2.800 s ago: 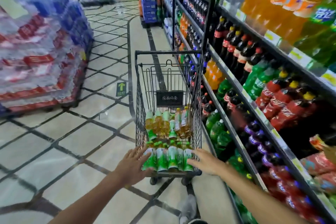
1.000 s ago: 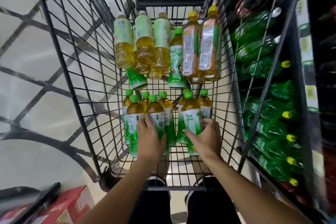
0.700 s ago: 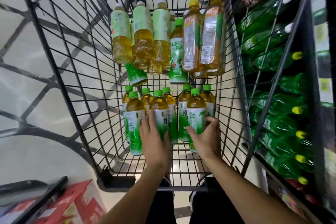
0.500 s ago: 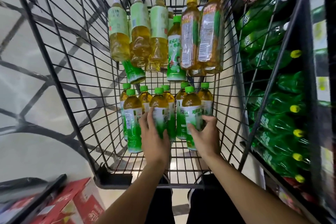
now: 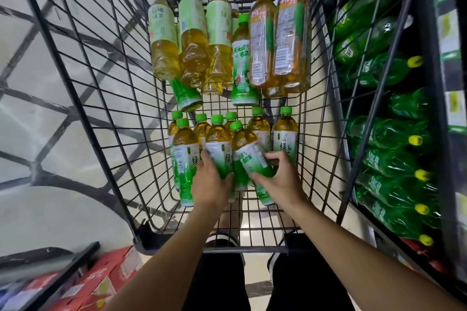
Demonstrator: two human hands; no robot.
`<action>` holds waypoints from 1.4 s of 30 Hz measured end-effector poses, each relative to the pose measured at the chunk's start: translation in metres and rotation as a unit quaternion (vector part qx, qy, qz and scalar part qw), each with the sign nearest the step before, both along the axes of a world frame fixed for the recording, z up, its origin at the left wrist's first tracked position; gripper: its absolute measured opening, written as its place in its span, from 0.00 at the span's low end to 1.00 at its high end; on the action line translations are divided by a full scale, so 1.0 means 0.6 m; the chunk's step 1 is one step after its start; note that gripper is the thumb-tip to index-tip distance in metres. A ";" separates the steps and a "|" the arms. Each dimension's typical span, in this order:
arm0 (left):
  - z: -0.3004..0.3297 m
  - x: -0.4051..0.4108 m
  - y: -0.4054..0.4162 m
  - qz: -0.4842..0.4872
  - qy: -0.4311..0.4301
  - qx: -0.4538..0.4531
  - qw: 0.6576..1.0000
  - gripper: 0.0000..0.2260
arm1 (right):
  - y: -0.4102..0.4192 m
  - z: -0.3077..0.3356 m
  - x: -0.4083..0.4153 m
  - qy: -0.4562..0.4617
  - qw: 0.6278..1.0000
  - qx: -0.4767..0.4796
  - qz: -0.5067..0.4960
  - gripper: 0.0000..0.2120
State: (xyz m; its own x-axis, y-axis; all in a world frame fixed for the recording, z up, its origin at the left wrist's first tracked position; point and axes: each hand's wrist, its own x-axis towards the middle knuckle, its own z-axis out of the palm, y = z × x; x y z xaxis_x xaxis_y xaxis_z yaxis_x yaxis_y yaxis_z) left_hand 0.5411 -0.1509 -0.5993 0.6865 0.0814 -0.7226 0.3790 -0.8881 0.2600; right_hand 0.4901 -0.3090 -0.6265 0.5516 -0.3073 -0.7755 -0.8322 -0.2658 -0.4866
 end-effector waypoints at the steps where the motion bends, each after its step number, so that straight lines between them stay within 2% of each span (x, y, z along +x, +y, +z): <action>1: 0.002 0.002 0.001 0.003 -0.004 -0.005 1.000 0.37 | 0.005 0.000 0.001 0.002 1.000 -0.002 0.005 0.26; 5: -0.001 0.013 0.008 0.062 0.018 -0.058 0.996 0.32 | 0.023 0.003 0.019 0.030 1.000 0.007 -0.002 0.31; 8: 0.020 0.027 0.011 0.130 0.066 -0.108 0.983 0.28 | 0.012 0.023 0.028 0.071 0.997 0.040 0.000 0.24; 10: 0.046 0.038 0.013 0.173 0.099 -0.157 0.967 0.24 | 0.002 0.058 0.032 0.083 0.994 0.066 -0.014 0.23; 12: 0.080 0.045 0.018 0.197 0.117 -0.202 0.952 0.21 | -0.004 0.105 0.030 0.070 0.995 0.068 -0.028 0.26; 16: 0.180 0.055 0.034 0.218 0.109 -0.277 0.930 0.25 | -0.002 0.217 0.020 0.025 0.994 0.052 -0.090 0.30; 18: 0.242 0.061 0.044 0.200 0.095 -0.299 0.928 0.38 | -0.006 0.275 0.011 0.001 0.986 0.078 -0.147 0.31; 19: 0.274 0.063 0.048 0.186 0.090 -0.316 0.926 0.44 | -0.009 0.306 0.003 -0.011 0.980 0.095 -0.175 0.29; 20: 0.304 0.064 0.052 0.176 0.087 -0.333 0.922 0.47 | -0.012 0.340 -0.004 -0.030 0.973 0.110 -0.198 0.25; 23: 0.396 0.055 0.062 0.140 0.065 -0.368 0.917 0.42 | -0.018 0.429 -0.037 -0.089 0.957 0.126 -0.245 0.19; 28: 0.506 0.001 0.080 0.062 0.002 -0.395 0.917 0.33 | -0.019 0.539 -0.113 -0.187 0.932 0.129 -0.284 0.24; 32: 0.574 -0.083 0.083 0.019 -0.045 -0.430 0.902 0.42 | -0.013 0.616 -0.202 -0.257 0.912 0.132 -0.292 0.14; 34: 0.602 -0.134 0.078 0.004 -0.058 -0.438 0.897 0.43 | -0.013 0.642 -0.258 -0.285 0.906 0.114 -0.292 0.14; 38: 0.661 -0.244 0.061 -0.048 -0.084 -0.460 0.883 0.36 | -0.008 0.688 -0.390 -0.326 0.890 0.061 -0.312 0.20; 42: 0.724 -0.346 0.033 -0.127 -0.071 -0.481 0.865 0.31 | 0.000 0.734 -0.523 -0.337 0.878 -0.020 -0.340 0.30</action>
State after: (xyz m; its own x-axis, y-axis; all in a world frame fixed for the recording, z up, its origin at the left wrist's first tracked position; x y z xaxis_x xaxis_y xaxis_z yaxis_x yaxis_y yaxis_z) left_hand 0.3334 -0.1314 -0.1648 0.6819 -0.6759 -0.2798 0.1075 -0.2857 0.9523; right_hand 0.1761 -0.3091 -0.1860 0.5601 -0.7624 -0.3241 -0.3317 0.1521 -0.9311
